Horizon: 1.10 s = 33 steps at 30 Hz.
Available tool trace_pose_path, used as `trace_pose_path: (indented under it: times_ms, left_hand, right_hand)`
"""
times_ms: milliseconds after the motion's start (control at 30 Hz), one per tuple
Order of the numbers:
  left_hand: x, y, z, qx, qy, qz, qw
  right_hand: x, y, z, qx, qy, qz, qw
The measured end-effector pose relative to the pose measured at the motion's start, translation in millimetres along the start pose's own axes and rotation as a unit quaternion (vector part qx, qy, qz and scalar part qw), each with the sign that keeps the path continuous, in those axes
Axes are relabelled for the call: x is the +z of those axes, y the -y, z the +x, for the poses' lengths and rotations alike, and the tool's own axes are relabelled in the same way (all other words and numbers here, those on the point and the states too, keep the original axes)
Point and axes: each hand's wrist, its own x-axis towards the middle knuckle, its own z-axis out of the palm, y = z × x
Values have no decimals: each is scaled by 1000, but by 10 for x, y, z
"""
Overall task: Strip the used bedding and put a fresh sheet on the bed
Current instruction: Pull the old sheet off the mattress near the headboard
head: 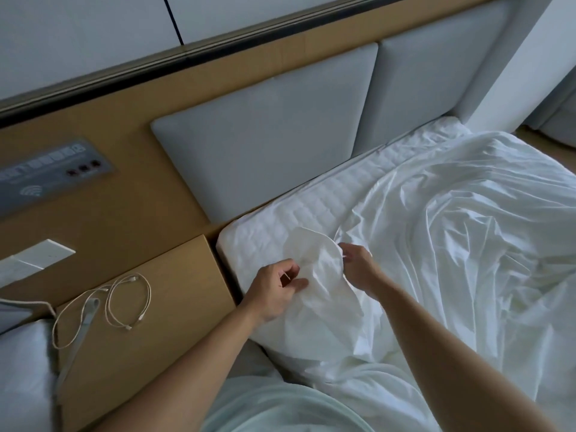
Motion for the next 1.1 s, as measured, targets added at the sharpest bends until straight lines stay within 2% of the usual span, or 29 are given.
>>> trace_pose_path:
  times_ms: [67,167,267,333,433,533,633,800,900,1000,1033,1100]
  left_hand:
    - [-39,18,-1,9,12,7,1000]
    - [-72,32,9,24,9,22,999]
    - [-74,33,21,46,0,35,998]
    - [-51,27,24,61,15,42,997]
    - [-24,44,48,71,12,63,995]
    - [-51,64,79,77,-26,106,991]
    - [-152,111,118,66,-34,160,984]
    - [-263,161,40,70,42,159,984]
    - [-161,197,-48,69,95,196,974]
    - [-29,185,-93,104,131,219,961]
    - [-2,170,-91,111,122,195,967]
    - [12,134,-47,84,55,91,991]
  right_hand:
    - [131,99,38,93,87,44,991]
    - [258,174,22,206,272,71,937]
    - [312,161,59,242,358,140,891]
    - [333,175,27,247,375,152,880]
    - [387,124,-26,252,338,195,886]
    - [475,84,-20,215,273,248,904]
    - [519,77,32,221,192,281,914]
    - [465,133,179,229,70,363,900]
    - [496,163,178,226,69,361,902]
    - [536,147,144,226,92,327,913]
    - [535,153,130,220,96,315,918]
    - [503,177,108,198,97,284,933]
